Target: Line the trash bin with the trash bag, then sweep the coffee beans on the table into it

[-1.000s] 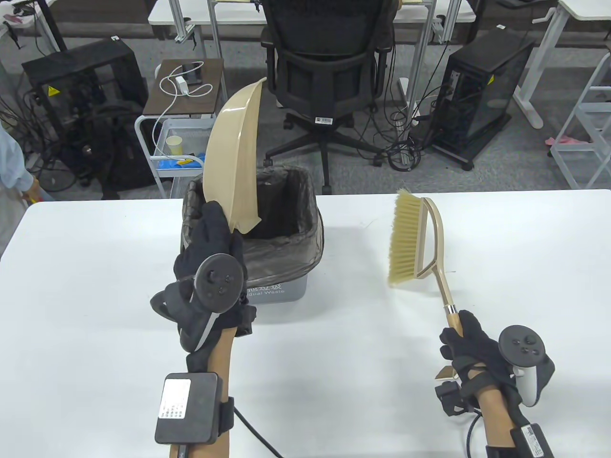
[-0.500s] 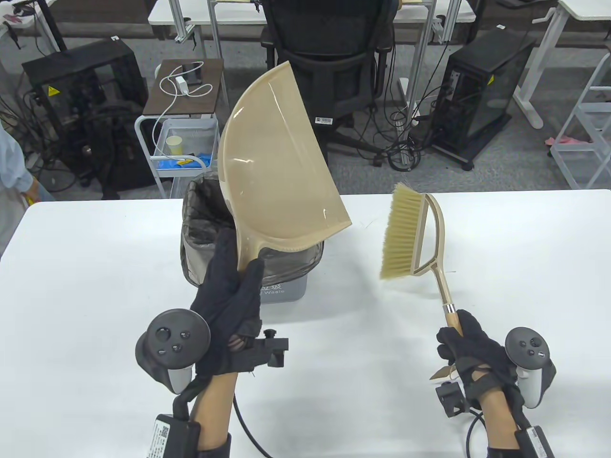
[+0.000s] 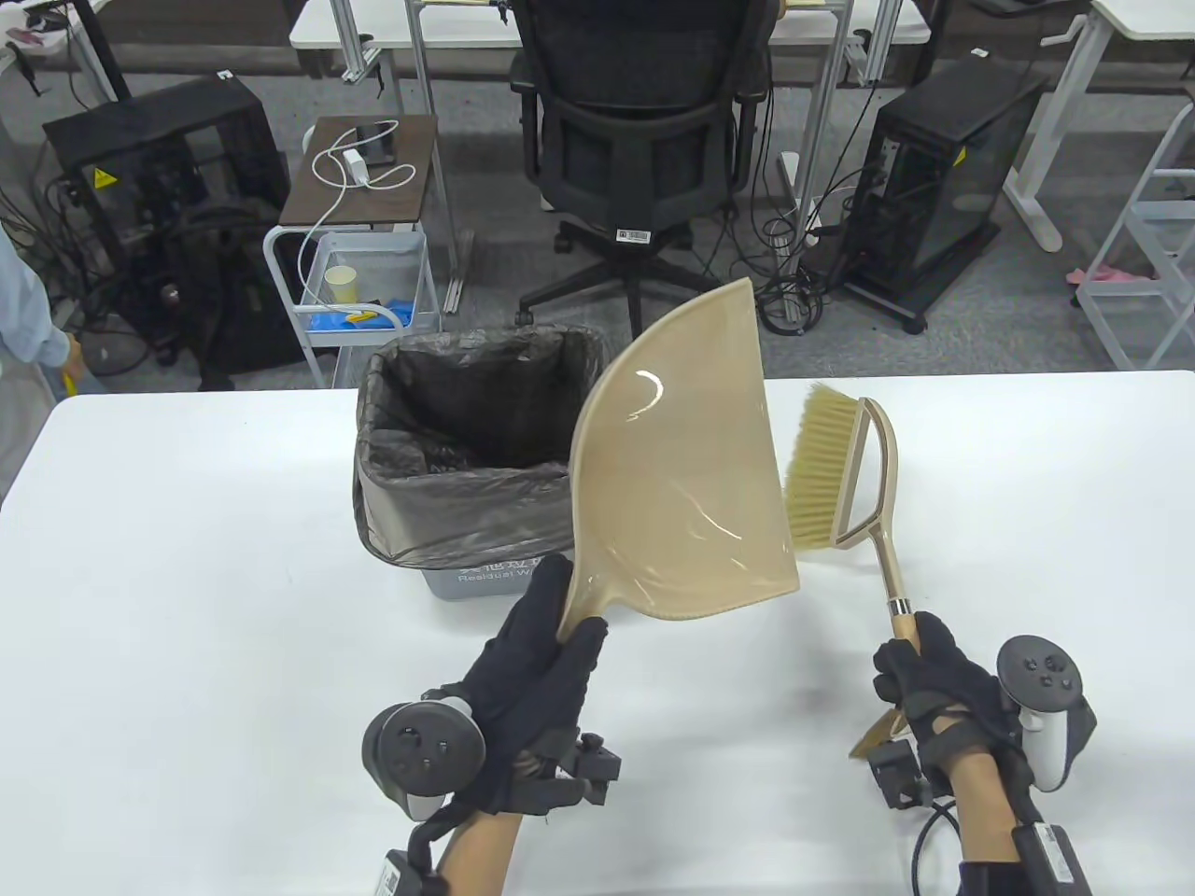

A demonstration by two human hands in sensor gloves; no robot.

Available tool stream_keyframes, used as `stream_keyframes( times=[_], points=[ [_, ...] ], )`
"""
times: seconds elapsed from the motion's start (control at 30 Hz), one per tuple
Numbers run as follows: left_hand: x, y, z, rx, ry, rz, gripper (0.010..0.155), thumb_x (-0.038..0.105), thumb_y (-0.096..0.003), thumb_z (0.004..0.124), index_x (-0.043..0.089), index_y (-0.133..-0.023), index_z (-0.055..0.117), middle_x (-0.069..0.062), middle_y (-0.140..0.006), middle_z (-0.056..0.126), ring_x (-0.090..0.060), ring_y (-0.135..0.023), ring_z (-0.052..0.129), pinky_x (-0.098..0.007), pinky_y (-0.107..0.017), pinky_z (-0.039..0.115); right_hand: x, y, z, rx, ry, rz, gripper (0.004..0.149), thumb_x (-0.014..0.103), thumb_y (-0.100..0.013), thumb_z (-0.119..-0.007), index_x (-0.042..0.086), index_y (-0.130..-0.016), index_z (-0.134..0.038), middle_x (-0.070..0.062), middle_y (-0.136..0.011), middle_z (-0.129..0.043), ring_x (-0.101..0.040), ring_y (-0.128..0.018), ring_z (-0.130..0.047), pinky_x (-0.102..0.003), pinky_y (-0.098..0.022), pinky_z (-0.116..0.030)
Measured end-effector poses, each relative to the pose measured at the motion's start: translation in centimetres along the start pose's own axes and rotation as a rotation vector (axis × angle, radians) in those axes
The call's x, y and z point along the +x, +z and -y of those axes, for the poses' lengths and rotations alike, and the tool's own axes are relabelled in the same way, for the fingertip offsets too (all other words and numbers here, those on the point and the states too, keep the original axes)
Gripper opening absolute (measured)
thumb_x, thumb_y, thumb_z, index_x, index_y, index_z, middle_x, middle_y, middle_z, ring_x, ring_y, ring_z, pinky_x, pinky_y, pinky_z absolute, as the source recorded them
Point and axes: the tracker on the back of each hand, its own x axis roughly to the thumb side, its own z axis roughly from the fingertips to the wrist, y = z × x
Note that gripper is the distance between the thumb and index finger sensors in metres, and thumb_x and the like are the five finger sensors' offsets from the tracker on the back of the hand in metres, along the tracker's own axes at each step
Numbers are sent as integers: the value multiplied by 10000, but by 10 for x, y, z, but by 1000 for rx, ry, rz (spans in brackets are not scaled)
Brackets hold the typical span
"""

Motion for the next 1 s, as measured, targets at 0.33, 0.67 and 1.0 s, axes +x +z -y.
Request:
stream_keyframes(
  times=[0.33, 0.67, 1.0],
  points=[
    [-22, 18, 29, -96, 32, -54, 596, 399, -576, 792, 90, -1063, 642, -147, -923, 872, -114, -476, 1036, -407, -411, 865, -6, -9, 1, -59, 233, -132, 673, 301, -465, -665, 45, -1028, -398, -209, -865, -776, -332, -503, -937, -504, -413, -750],
    [-40, 27, 40, -165, -11, -153, 583, 386, -576, 785, 87, -1059, 652, -154, -920, 875, -123, -470, 1040, -413, -408, 864, 3, -2, 1, -107, 278, -67, 729, 380, -460, -697, 176, -1050, -321, -159, -1025, -608, -421, -790, -741, -556, -593, -599],
    [-66, 32, 61, -244, -34, -293, 610, 409, -571, 800, 81, -1061, 645, -157, -919, 873, -121, -471, 1038, -410, -409, 864, 28, 23, 20, -246, 136, 169, 816, 496, -439, -711, 267, -1053, -225, -90, -1146, -230, -457, -1011, -224, -606, -715, -303]
  ],
)
